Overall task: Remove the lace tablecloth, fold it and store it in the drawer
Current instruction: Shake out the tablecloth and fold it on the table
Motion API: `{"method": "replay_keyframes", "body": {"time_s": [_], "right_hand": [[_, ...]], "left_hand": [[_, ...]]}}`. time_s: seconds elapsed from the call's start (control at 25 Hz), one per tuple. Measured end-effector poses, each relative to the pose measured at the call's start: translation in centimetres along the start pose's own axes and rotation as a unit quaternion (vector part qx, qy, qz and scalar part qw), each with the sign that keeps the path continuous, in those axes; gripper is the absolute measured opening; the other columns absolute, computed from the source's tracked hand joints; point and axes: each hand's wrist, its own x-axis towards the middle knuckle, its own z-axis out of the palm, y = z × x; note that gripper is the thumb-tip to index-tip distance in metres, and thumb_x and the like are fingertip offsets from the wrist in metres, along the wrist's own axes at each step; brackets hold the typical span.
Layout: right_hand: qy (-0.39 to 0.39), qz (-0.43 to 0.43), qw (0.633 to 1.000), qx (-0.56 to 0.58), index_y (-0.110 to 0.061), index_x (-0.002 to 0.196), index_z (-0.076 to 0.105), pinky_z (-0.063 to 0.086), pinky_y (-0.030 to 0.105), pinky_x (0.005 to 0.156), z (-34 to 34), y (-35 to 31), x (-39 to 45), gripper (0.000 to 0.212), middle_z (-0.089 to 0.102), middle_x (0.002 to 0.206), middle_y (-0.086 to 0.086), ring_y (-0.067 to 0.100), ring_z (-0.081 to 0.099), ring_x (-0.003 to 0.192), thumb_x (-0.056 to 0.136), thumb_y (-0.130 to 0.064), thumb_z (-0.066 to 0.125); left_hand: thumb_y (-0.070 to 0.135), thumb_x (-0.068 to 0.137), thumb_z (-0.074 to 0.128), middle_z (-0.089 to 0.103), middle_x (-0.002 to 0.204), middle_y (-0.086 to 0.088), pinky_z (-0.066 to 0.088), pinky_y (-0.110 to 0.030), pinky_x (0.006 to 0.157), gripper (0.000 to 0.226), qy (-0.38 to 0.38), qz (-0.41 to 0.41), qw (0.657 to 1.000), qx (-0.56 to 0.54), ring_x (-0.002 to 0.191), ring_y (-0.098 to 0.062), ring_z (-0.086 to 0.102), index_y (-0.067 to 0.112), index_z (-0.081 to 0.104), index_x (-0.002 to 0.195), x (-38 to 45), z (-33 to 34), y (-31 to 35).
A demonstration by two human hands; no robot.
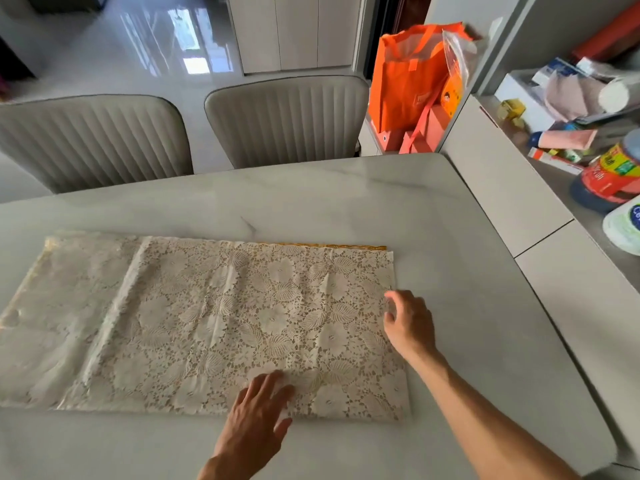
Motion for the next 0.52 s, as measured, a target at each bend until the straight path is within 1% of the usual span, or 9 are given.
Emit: {"method": "replay_keyframes", "body": {"time_s": [0.08, 0.12, 0.16, 0.24, 0.32, 0.36, 0.44, 0.48, 0.52], "right_hand": [[-0.006, -0.052, 0.999, -0.013, -0.016, 0.130, 0.056, 0.047, 0.036, 0.092, 0.3, -0.8, 5.3, 0.042, 0.060, 0.131, 0.006, 0.028, 0.058, 0.110, 0.089, -0.009, 0.060], [-0.026, -0.065, 0.997, -0.024, -0.017, 0.134, 0.052, 0.046, 0.037, 0.094, 0.5, -1.2, 7.7, 0.046, 0.057, 0.135, 0.007, 0.028, 0.056, 0.114, 0.089, -0.010, 0.059], [-0.055, -0.073, 0.995, -0.043, -0.017, 0.138, 0.048, 0.046, 0.039, 0.096, 0.9, -1.5, 9.6, 0.050, 0.053, 0.139, 0.008, 0.029, 0.054, 0.117, 0.089, -0.012, 0.060], [-0.099, -0.091, 0.986, -0.100, -0.018, 0.139, 0.046, 0.046, 0.043, 0.098, 1.3, -1.6, 11.8, 0.053, 0.051, 0.138, 0.008, 0.030, 0.053, 0.118, 0.088, -0.020, 0.062], [-0.077, -0.117, 0.981, -0.131, -0.017, 0.129, 0.053, 0.044, 0.043, 0.095, 1.4, -1.1, 13.1, 0.047, 0.059, 0.127, 0.007, 0.028, 0.054, 0.113, 0.085, -0.027, 0.066], [-0.067, -0.131, 0.981, -0.129, -0.017, 0.122, 0.057, 0.044, 0.042, 0.093, 1.2, -0.9, 13.5, 0.042, 0.062, 0.120, 0.006, 0.028, 0.056, 0.111, 0.084, -0.028, 0.067], [-0.078, -0.140, 0.985, -0.067, -0.017, 0.104, 0.062, 0.046, 0.035, 0.080, 0.9, -0.4, 13.7, 0.028, 0.065, 0.103, 0.003, 0.027, 0.060, 0.100, 0.081, -0.028, 0.070], [-0.090, -0.124, 0.988, -0.014, -0.018, 0.092, 0.061, 0.045, 0.031, 0.070, 0.6, -0.1, 13.7, 0.020, 0.063, 0.091, 0.000, 0.024, 0.062, 0.088, 0.078, -0.028, 0.072], [-0.087, -0.098, 0.990, 0.043, -0.019, 0.081, 0.057, 0.042, 0.029, 0.061, 0.4, 0.3, 13.7, 0.020, 0.060, 0.080, -0.003, 0.020, 0.060, 0.076, 0.075, -0.028, 0.073]], "left_hand": [[0.057, 0.072, 0.067, 0.059, 0.118, 0.010, 0.056, -0.033, 0.076, 0.036, 0.027, -0.005, 0.999, -0.016, 0.106, -0.011, 0.056, 0.037, 0.065, 0.102, 0.9, 0.5, -0.4], [0.061, 0.074, 0.062, 0.058, 0.114, 0.013, 0.053, -0.031, 0.076, 0.034, 0.046, -0.008, 0.999, -0.020, 0.104, -0.008, 0.052, 0.040, 0.064, 0.099, 1.2, 0.8, -0.6], [0.063, 0.076, 0.059, 0.057, 0.111, 0.015, 0.051, -0.030, 0.076, 0.032, 0.063, -0.006, 0.998, -0.022, 0.102, -0.006, 0.049, 0.041, 0.064, 0.098, 1.6, 1.0, -0.8], [0.059, 0.081, 0.055, 0.056, 0.109, 0.016, 0.051, -0.030, 0.079, 0.030, 0.082, 0.000, 0.996, -0.020, 0.100, -0.004, 0.050, 0.039, 0.064, 0.102, 2.6, 0.5, -0.9], [0.049, 0.083, 0.055, 0.057, 0.123, 0.009, 0.052, -0.037, 0.091, 0.032, 0.091, -0.006, 0.996, -0.002, 0.112, -0.010, 0.053, 0.035, 0.063, 0.111, 4.2, 0.1, -1.0], [0.045, 0.084, 0.059, 0.056, 0.133, 0.003, 0.047, -0.041, 0.098, 0.036, 0.087, -0.024, 0.996, 0.007, 0.120, -0.016, 0.052, 0.033, 0.062, 0.117, 5.0, -0.1, -1.0], [0.043, 0.086, 0.063, 0.045, 0.147, -0.003, 0.033, -0.043, 0.109, 0.048, 0.067, -0.062, 0.996, 0.014, 0.134, -0.022, 0.042, 0.030, 0.055, 0.132, 6.4, -0.7, -0.8], [0.045, 0.088, 0.060, 0.040, 0.152, -0.002, 0.028, -0.042, 0.112, 0.052, 0.053, -0.068, 0.996, 0.013, 0.139, -0.021, 0.036, 0.030, 0.051, 0.137, 6.9, -0.9, -0.7], [0.047, 0.090, 0.057, 0.035, 0.154, 0.000, 0.024, -0.040, 0.113, 0.054, 0.041, -0.068, 0.997, 0.010, 0.141, -0.020, 0.032, 0.031, 0.047, 0.140, 7.1, -0.9, -0.8]]}}
